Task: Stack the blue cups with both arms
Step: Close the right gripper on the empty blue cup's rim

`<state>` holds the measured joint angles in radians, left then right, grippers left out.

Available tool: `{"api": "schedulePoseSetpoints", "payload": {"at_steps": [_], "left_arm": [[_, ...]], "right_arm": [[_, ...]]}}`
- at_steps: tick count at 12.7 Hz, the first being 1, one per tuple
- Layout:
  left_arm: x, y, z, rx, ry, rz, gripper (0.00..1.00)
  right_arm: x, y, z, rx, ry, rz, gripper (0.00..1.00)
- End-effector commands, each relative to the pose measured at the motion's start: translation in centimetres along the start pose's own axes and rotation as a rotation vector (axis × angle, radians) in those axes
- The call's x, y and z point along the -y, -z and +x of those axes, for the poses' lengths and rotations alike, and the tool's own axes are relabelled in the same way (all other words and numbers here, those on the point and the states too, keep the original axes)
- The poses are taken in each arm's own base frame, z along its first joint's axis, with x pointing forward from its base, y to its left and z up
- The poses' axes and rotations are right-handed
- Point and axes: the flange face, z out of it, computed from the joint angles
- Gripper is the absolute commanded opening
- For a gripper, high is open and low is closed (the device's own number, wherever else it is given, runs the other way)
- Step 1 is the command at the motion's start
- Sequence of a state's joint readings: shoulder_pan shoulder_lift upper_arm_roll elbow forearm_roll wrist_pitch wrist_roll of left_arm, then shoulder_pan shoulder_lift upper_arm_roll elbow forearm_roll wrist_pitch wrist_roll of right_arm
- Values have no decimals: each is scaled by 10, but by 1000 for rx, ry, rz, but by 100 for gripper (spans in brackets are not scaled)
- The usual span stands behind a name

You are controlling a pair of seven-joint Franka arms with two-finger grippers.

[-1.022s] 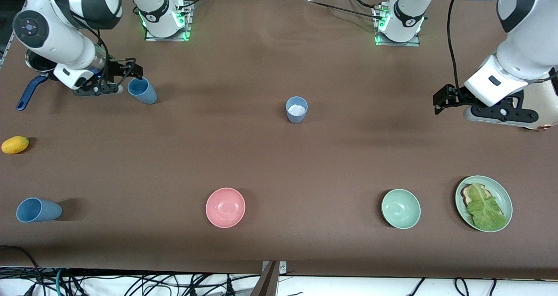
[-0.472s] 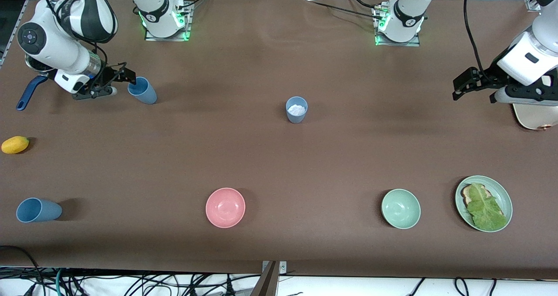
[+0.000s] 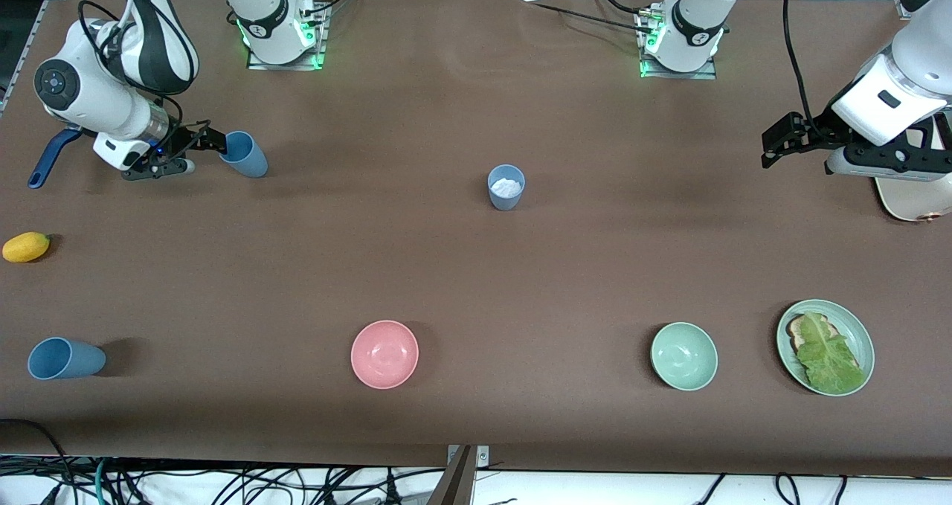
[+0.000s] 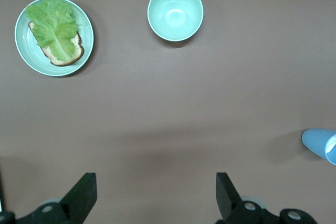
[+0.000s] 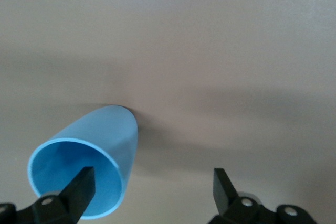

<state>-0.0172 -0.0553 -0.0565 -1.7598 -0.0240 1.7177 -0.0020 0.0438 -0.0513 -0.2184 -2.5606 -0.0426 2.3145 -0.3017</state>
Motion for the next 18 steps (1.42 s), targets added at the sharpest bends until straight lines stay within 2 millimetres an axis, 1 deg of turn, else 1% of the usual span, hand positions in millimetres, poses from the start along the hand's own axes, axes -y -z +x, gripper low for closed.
{"api": "schedulePoseSetpoints", "payload": {"at_steps": [1,2,3,5,6,8,9,11,12,13,14,15,16,17,18], "left_arm": [[8,2,-2,52,8,-19,100],[3,3,-4,66,-3,-8,100],[-1,9,-3,55,-20,26,100],[-4,11,-6,68,-27,37,100],[-6,10,-6,75,-30,38,100],[-4,10,-5,75,-32,37,100],[1,9,-5,76,-24,34,100],[2,8,-5,81,-18,35,100],[5,4,-3,87,-13,34,100],[11,2,0,85,-8,26,100],[15,8,10,69,-5,27,100],[21,-4,20,89,6,18,100],[25,-7,22,92,12,16,100],[24,1,26,71,10,18,100],[22,0,29,73,16,19,100]], "right_arm": [[0,-1,-1,-10,21,-9,95],[0,-3,-1,-7,21,-9,95],[-1,-4,0,-10,21,-10,94],[0,-10,1,-11,21,-13,89],[0,-11,1,-15,21,-15,83],[1,-14,0,-3,15,-12,64],[3,-13,-2,-1,12,-10,58],[7,-17,-1,2,11,-10,47],[7,-17,-1,1,11,-11,41],[7,-17,-2,2,10,-10,32],[8,-17,-2,7,9,-9,24],[12,-16,-1,8,10,-9,15],[13,-16,-1,10,-1,-10,5],[13,-16,-1,13,-7,-9,0],[13,-15,-1,18,-10,-5,0]]}}
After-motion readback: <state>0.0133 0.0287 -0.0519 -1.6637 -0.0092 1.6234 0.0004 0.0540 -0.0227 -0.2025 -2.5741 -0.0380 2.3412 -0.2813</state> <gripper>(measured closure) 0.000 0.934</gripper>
